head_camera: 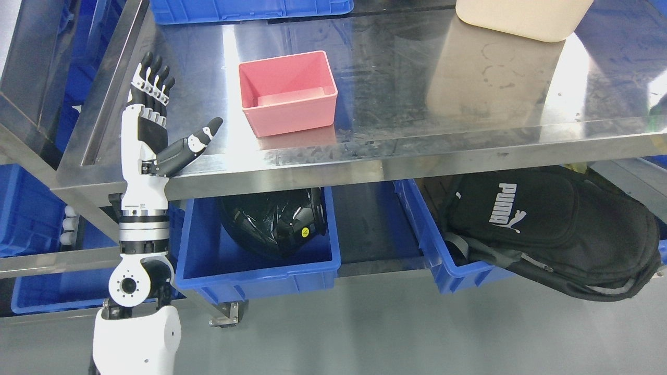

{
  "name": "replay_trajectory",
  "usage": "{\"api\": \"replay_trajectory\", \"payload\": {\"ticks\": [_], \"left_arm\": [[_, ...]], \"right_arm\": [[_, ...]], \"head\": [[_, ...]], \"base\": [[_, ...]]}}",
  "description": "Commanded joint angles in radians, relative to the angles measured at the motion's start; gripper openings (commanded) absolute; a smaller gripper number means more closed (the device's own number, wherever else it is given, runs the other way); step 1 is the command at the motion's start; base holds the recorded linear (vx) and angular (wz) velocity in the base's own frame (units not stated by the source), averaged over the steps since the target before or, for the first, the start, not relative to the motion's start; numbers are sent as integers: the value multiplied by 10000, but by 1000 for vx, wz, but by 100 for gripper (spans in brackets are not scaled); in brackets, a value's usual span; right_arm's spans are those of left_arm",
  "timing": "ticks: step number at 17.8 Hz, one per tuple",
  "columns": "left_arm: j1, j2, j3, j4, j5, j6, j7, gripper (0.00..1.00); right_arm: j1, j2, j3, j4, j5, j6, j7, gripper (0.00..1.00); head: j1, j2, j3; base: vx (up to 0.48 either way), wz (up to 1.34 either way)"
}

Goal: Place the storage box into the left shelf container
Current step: 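Reach the left hand toward the pink storage box on the shelf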

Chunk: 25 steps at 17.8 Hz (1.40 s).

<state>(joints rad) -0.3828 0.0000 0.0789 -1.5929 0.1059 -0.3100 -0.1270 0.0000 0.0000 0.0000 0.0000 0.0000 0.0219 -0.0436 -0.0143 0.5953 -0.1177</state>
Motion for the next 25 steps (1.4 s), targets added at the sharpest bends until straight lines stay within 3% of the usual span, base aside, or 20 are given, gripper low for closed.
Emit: {"api": "replay_trajectory", "payload": {"ticks": [1,4,7,12,15,17,20,25], "left_arm": [[-22,175,86,-24,-1,-244,-18,100],[-633,175,101,-24,-1,-244,-79,100],[-1890,519,132,-24,-16,15,-1133,100],[-3670,2635,-21,68,-626,1531,-5563,100],[-4759,2976,-830,343,-1319,2347,-7485,99],[-5373,3129,-1888,344,-1595,2699,-7871,99],[-6355,4154,-3576,375,-2147,3404,-8302,98],[-7385,4602,-4760,375,-2164,5199,-8866,91]], "right_arm": [[92,-175,-46,-175,15,-5,6,100],[92,-175,-46,-175,15,-5,6,100],[92,-175,-46,-175,15,-5,6,100],[92,-175,-46,-175,15,-5,6,100],[92,-175,-46,-175,15,-5,6,100],[92,-175,-46,-175,15,-5,6,100],[92,-175,-46,-175,15,-5,6,100],[92,-175,-46,-175,15,-5,6,100]], "head": [[0,0,0],[0,0,0],[0,0,0],[0,0,0],[0,0,0],[0,0,0],[0,0,0],[0,0,0]], "base": [[10,-11],[-3,-11],[0,0],[0,0],[0,0],[0,0],[0,0],[0,0]]}}
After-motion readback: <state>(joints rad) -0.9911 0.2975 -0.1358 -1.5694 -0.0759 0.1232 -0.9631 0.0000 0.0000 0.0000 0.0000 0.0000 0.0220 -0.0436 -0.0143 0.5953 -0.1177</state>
